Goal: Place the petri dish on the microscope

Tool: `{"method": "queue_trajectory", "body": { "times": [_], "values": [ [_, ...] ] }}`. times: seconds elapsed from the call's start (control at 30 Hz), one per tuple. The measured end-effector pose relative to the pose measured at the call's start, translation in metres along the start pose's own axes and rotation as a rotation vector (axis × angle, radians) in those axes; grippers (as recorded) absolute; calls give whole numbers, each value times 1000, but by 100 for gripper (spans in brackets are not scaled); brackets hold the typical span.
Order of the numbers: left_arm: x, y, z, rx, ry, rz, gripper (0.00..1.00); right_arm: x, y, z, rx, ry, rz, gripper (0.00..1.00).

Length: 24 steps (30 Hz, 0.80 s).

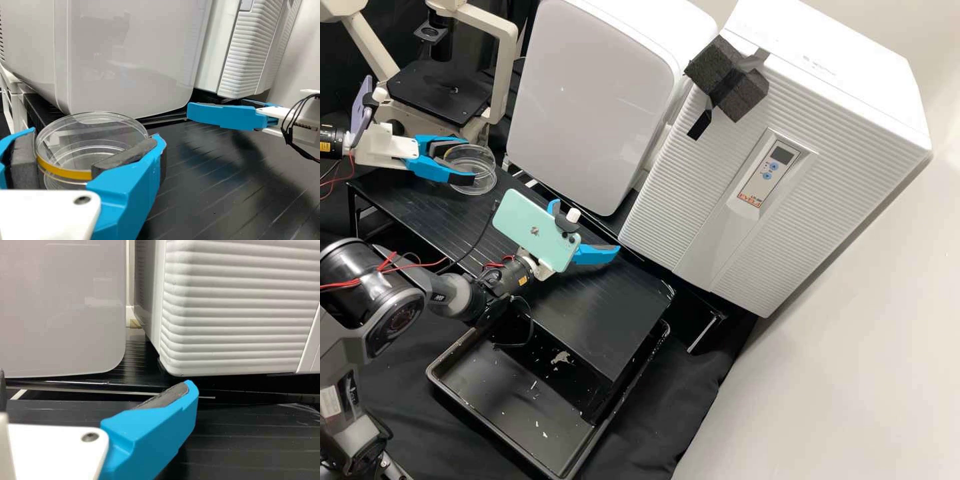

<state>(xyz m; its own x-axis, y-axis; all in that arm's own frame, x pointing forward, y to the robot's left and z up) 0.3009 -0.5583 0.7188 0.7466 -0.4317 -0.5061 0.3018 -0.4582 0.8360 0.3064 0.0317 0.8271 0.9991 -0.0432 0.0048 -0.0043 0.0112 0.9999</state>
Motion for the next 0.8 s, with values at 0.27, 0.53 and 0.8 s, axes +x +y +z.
{"method": "queue_trajectory", "body": {
  "times": [0.27, 0.53, 0.8],
  "values": [
    [1, -1, 0, 41, 13, 7, 0, 0, 0, 0, 0, 0, 0, 100],
    [5, -11, 3, 52, 10, -29, 0, 0, 0, 0, 0, 0, 0, 100],
    [6, -12, 5, 52, 6, -32, 0, 0, 0, 0, 0, 0, 0, 100]
  ]
}}
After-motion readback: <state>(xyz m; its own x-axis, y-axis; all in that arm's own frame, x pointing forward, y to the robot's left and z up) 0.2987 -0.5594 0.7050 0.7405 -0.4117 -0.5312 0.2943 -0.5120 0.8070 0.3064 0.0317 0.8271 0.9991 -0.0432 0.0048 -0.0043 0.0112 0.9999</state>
